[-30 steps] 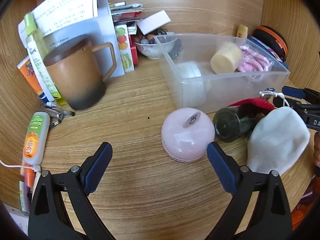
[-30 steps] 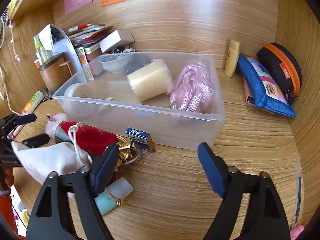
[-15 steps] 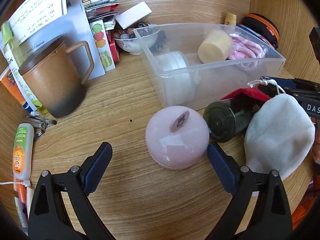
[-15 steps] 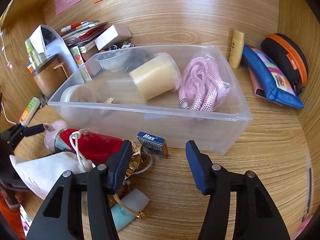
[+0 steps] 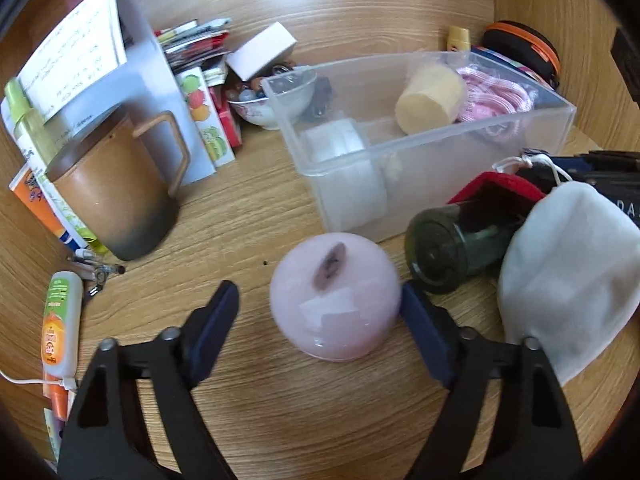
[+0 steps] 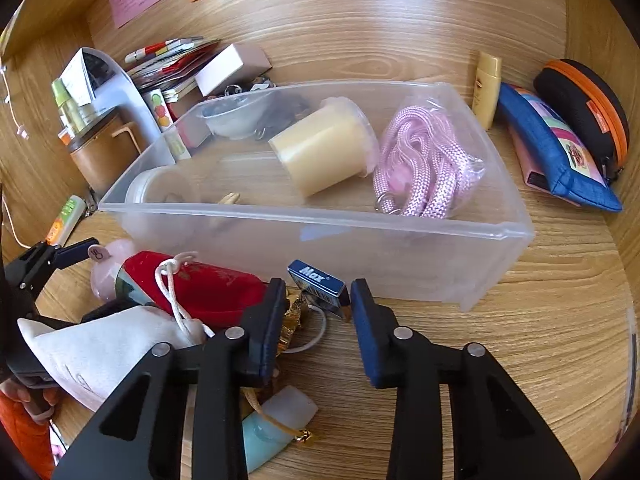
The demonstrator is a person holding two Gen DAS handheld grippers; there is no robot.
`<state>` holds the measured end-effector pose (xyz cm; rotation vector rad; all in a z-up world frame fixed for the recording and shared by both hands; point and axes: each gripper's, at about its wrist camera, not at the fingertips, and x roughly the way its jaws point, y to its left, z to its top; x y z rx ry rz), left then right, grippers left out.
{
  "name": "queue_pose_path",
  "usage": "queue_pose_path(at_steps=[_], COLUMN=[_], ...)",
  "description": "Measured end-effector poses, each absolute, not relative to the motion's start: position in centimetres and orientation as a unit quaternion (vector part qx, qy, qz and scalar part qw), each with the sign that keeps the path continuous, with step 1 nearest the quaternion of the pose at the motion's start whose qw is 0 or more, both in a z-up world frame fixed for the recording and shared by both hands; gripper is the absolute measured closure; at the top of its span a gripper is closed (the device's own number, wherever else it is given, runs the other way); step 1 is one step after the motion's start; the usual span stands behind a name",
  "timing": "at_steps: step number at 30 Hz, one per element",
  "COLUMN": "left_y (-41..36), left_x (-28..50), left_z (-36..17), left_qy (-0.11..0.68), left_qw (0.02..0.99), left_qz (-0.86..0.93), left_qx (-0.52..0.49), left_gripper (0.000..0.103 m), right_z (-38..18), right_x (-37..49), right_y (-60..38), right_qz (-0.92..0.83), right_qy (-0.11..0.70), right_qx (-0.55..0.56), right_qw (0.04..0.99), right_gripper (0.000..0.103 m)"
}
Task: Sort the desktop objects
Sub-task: 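Grasp the pink round compact with the left gripper, then grasp the blue Max staple box with the right gripper while left holds compact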
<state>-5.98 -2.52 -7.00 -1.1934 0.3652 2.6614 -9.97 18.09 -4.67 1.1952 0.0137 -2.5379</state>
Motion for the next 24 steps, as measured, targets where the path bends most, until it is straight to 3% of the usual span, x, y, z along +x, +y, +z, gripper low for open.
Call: queue_pose_path(at_steps=[3, 24], left_y=[-2.6, -6.7], left_x=[-6.3, -4.5], left_z=[-7.1, -6.3], left_qy=[0.118, 0.034], left_qw=[0.106, 0.048], left_qz=[0.898, 0.913], left_qx=[-0.411, -0.403], left_gripper=[0.039, 0.039], right_z=[-4.6, -3.3], right_x=[-9.9, -7.8], right_y=[18.2, 20.9], right_qz=[-0.893, -0.904], right_qy=[0.01, 0.023], right_qx=[0.418, 0.397], right_qw=[0.167, 0.16], right_gripper=[0.084, 0.088])
